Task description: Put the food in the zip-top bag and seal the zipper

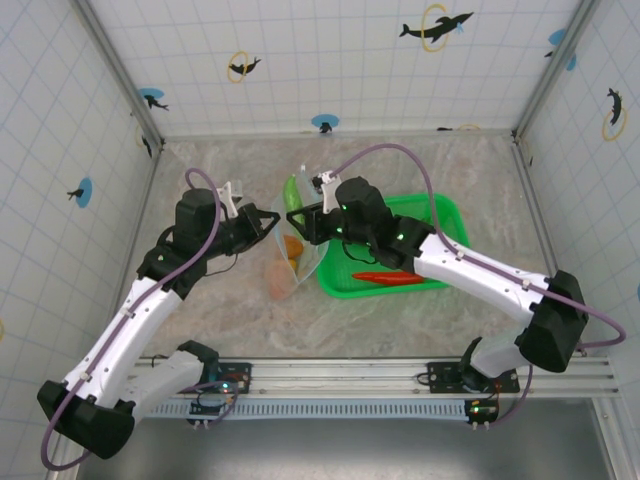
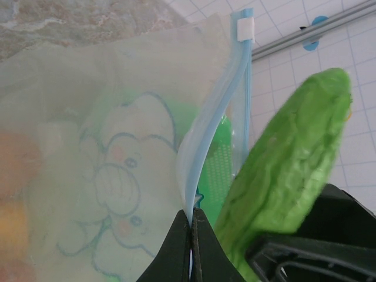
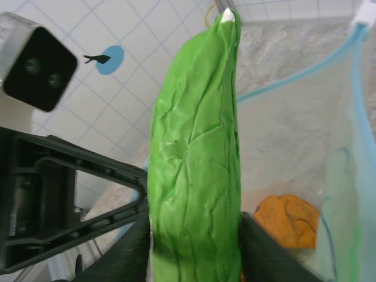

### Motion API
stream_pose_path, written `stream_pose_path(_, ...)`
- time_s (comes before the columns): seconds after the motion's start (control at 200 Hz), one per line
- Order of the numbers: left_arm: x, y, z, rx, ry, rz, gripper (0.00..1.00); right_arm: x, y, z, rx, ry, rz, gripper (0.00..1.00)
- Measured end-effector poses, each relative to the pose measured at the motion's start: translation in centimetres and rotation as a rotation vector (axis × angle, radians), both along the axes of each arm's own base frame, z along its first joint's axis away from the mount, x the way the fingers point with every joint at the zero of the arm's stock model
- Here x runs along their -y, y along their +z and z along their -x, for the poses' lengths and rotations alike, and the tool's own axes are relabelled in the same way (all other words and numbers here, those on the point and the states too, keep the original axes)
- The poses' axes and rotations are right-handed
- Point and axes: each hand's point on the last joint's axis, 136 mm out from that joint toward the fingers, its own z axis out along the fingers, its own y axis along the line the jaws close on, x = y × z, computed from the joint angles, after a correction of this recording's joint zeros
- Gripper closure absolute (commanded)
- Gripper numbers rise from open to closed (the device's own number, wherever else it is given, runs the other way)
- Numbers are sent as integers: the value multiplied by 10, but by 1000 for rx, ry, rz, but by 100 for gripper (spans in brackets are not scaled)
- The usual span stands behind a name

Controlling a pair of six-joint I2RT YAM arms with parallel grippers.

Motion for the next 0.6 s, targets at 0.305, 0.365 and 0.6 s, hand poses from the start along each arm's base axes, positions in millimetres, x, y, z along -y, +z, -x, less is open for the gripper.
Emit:
stream_pose_path(0.305,0,-1,-1,0,4,-3,100,5,-10,-5,-2,-36,36,34)
stream_pose_path(0.365,0,-1,-1,0,4,-3,100,6,-10,-6,1,-38,39,35)
stream_pose_path(0.6,-1,-1,-2,2,9,-7,100,16,-2,-9,26,-44,45,36)
